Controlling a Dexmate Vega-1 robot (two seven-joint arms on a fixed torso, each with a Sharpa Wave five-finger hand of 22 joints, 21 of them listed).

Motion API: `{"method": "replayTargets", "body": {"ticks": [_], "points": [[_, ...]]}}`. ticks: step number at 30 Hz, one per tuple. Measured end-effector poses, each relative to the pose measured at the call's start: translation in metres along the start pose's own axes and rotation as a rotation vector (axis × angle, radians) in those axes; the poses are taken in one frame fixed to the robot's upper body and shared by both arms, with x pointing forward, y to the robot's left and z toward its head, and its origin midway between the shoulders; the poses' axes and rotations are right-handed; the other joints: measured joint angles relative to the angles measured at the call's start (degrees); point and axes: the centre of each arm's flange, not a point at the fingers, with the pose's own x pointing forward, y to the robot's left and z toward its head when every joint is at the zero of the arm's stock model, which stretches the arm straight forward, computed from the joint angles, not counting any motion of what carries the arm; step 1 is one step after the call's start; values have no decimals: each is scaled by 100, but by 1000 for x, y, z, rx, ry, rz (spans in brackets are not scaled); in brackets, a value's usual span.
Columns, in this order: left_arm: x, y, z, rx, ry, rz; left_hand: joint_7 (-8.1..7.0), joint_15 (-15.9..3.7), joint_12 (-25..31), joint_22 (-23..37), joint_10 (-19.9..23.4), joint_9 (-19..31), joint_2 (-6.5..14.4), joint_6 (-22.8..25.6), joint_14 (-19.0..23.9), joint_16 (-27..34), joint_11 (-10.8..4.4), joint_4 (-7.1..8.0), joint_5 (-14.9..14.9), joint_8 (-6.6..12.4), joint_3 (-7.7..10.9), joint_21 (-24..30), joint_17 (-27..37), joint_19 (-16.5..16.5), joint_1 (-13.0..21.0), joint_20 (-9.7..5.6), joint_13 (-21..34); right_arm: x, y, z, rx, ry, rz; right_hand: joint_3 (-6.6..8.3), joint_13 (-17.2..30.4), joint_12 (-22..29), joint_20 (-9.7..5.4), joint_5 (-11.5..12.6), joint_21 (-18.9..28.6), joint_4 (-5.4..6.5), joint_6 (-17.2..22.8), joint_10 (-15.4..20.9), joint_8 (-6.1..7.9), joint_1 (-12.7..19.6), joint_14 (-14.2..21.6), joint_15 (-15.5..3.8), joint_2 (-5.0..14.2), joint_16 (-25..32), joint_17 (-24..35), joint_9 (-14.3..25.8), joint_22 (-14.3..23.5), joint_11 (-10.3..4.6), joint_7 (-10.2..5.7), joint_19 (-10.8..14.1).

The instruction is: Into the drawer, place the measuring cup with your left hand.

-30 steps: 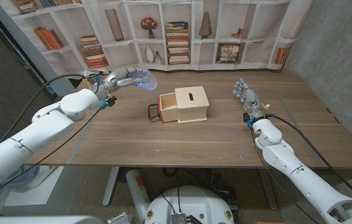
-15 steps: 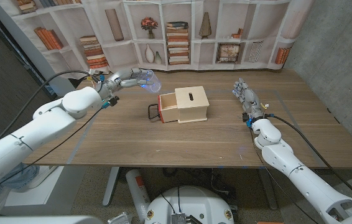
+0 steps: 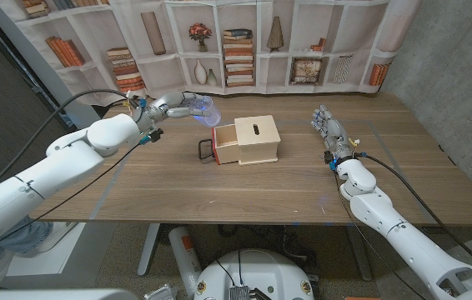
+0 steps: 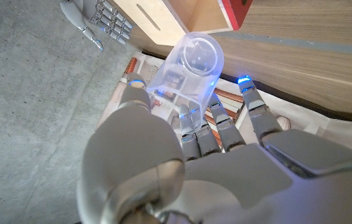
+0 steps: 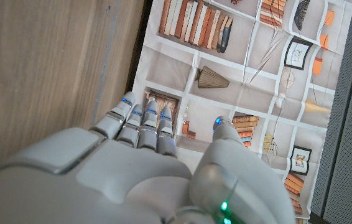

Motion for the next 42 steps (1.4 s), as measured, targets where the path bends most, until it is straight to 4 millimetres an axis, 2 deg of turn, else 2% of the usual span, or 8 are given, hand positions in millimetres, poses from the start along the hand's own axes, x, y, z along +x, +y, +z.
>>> {"method": "replayTargets", "body": {"ticks": [7,17,29,42], "points": [[1,-4,6,41,-2,-11,-30,0,-1,0,59,-4,0,74,0,0,-58,17,0,-2,45,-44,0,0,0,0,1,-2,1,-1,1,0,-1,0,0,0,0,0,0,0,0,0,0,31,0,0,31,0,0,0,0,0,0,0],[5,-8,9,41,-6,-28,-69,0,-17,0,122,-5,-1,136,0,0,-60,18,0,-14,45,-44,0,1,0,0,5,-3,-1,0,-1,0,-2,0,0,0,0,0,0,0,0,0,0,31,0,0,31,0,0,0,0,0,0,0],[13,-11,10,-18,-21,-66,-29,0,-18,0,161,-10,-3,193,0,0,-39,17,0,-17,44,-44,0,-31,1,32,5,-7,-5,2,-1,-3,-11,0,0,0,0,0,0,0,0,0,0,31,0,0,31,0,0,0,0,0,0,0],[23,-17,15,21,16,-104,-49,0,-30,0,263,-5,-5,261,0,-23,-58,17,-42,18,43,-105,-14,-73,0,74,4,-7,-7,2,2,-2,-14,0,0,0,0,0,0,0,0,-1,0,31,0,0,31,0,-1,0,0,-1,0,0]]}}
